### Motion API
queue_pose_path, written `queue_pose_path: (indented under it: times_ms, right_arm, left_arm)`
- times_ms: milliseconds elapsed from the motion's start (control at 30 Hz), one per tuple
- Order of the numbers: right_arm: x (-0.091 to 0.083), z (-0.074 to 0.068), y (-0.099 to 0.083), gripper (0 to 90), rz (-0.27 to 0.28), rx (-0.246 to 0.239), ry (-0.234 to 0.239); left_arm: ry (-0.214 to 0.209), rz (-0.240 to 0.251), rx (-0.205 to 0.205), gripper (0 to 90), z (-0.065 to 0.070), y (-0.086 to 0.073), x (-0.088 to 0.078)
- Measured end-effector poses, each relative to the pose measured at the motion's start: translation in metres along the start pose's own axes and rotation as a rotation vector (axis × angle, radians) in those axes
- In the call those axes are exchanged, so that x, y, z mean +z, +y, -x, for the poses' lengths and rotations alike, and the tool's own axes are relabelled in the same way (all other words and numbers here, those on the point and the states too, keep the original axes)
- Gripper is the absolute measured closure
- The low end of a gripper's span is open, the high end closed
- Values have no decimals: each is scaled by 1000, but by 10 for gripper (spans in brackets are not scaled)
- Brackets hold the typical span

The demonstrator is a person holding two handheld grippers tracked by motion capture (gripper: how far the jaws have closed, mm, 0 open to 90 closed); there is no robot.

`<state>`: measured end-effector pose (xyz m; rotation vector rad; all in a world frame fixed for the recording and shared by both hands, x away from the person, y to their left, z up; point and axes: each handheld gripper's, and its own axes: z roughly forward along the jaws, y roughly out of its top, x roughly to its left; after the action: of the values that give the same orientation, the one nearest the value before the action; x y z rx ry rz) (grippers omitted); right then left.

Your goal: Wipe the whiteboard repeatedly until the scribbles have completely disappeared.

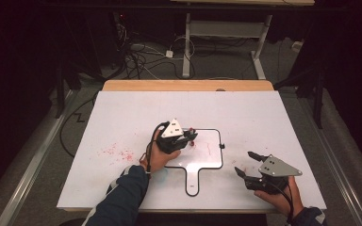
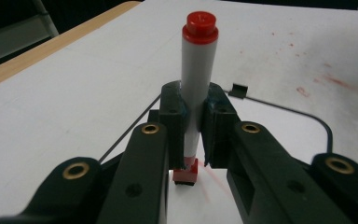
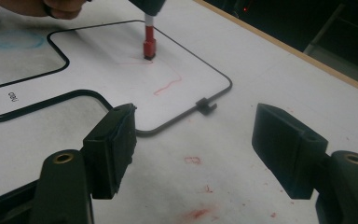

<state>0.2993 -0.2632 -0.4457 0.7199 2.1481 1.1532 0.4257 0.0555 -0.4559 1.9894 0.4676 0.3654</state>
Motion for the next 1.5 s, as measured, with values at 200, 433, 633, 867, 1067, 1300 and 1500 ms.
queue_pose_path:
  times_ms: [200,433,633,867,1067,1300,1500]
  right_arm:
    - [-2,3,-2,314,2,6,0]
    - [-4,2,0,314,10,4,-8]
    - [-3,2,0,314,5,5,-9]
    - [-2,1,0,314,3,3,-5]
    - [-4,3,-1,314,9,5,-3]
    - [-4,3,-2,314,7,7,0]
    - [-4,2,-1,314,8,9,-4]
  left_arm:
    - [-12,-10,23,789,6,8,12]
    - [27,-30,-19,789,-14,-6,-16]
    - [44,-38,-36,789,-22,-14,-32]
    - [-22,-13,13,789,6,3,3]
    - [-37,-4,23,789,18,17,30]
    - [-14,-29,33,789,9,16,23]
    - [1,-60,33,789,-4,9,4]
